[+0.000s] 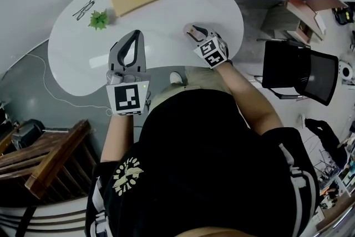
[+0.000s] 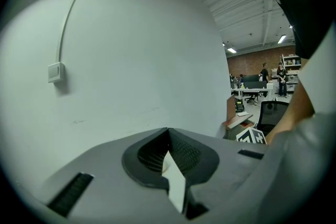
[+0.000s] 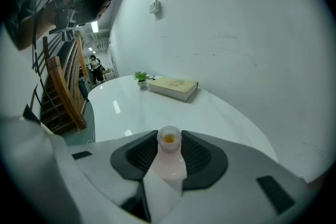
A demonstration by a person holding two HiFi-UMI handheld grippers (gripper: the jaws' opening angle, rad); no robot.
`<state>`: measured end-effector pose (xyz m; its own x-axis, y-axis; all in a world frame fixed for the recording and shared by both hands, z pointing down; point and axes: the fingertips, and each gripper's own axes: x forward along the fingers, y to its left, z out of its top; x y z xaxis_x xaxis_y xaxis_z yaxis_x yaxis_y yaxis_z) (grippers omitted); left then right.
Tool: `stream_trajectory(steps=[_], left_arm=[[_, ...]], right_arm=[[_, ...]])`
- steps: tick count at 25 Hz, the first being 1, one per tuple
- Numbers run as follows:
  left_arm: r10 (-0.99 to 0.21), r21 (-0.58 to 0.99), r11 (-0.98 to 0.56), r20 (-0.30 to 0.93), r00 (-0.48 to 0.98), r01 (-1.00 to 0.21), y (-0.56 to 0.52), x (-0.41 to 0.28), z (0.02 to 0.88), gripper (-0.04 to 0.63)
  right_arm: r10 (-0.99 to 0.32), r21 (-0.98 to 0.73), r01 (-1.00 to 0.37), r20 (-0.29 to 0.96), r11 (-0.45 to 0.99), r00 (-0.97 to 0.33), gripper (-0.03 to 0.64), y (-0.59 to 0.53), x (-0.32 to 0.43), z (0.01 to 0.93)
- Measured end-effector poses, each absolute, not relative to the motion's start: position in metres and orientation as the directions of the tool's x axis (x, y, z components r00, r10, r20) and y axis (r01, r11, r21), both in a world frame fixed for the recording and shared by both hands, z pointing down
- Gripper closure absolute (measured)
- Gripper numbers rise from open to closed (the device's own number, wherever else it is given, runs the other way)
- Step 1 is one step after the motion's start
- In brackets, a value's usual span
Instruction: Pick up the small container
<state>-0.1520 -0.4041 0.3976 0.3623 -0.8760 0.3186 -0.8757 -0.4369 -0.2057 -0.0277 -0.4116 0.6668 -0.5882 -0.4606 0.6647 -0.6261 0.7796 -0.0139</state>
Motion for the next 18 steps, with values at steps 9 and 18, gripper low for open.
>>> stream_trajectory(steps=[9, 18], left_arm=[[-0.878, -0.196, -0.445, 0.289, 0.382, -0.874, -0.387, -0.158, 0.389, 0.574], [-0.866, -0.2, -0.477, 0.271, 0.42, -0.856, -0.376, -0.15, 0.377, 0.574]], right_arm=[[-0.455, -0.041, -0.633, 0.66, 0.773, -0.597, 0.462, -0.392, -0.016, 0.606], [-0.455, -0.032, -0.621, 0.65, 0.783, -0.608, 0.462, -0.376, -0.009, 0.533]])
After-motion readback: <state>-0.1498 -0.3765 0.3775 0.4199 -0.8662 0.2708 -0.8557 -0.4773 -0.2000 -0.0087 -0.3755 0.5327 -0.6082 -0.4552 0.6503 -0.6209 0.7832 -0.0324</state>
